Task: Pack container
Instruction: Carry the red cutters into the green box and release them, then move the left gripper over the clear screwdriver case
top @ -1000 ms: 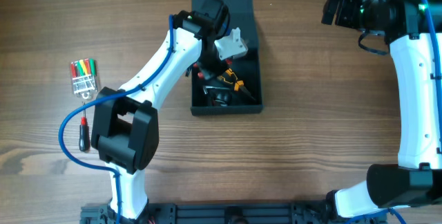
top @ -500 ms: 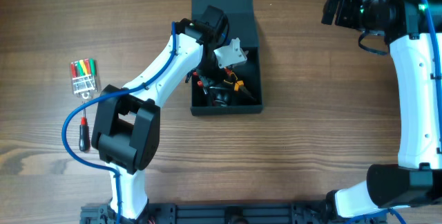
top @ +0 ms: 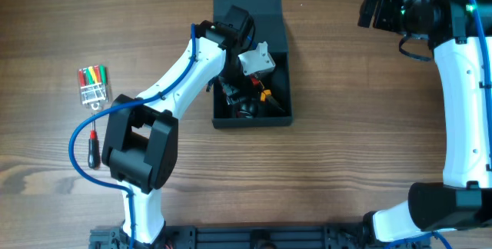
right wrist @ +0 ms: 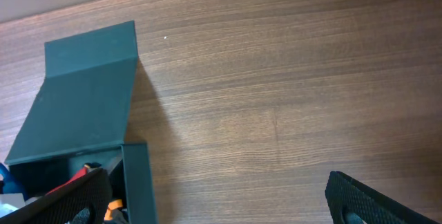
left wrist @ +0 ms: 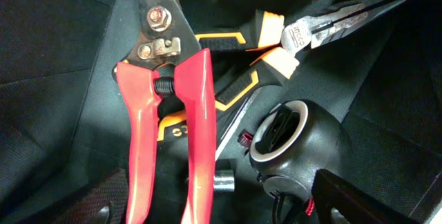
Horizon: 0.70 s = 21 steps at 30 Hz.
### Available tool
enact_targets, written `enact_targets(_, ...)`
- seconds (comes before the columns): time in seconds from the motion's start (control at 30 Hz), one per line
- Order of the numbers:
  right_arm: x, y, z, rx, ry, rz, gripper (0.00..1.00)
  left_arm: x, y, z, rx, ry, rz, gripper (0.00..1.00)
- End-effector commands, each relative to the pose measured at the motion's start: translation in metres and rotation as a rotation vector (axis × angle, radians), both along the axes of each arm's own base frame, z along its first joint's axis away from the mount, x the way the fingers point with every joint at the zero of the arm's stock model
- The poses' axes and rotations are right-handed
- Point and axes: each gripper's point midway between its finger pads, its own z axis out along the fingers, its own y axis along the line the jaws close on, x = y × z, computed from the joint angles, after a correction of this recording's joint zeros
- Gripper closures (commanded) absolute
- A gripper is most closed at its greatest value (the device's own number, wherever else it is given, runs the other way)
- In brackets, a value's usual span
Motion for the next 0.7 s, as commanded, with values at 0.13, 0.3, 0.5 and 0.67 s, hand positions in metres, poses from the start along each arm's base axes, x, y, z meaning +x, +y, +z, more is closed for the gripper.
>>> enact_targets(0.13, 0.003, 0.002, -0.007, -0.017, 0.019, 0.032, 0.0, 0.011, 0.009, 0.065, 0.0, -0.114, 0.139, 0.03)
enact_targets(0.3, 0.003, 0.002, -0.007, -0.017, 0.019, 0.032, 0.0, 0.028, 0.061, 0.155, -0.034, -0.265, 0.486, 0.0)
enact_targets(0.5, 0.002, 0.002, -0.008, -0.018, 0.02, 0.032, 0.0, 0.04, 0.209, 0.197, -0.137, -0.304, 1.191, 0.0)
enact_targets(0.67, 0.003, 0.002, -0.007, -0.017, 0.018, 0.032, 0.0, 0.034, 0.306, 0.185, -0.172, -0.252, 1.598, 0.0)
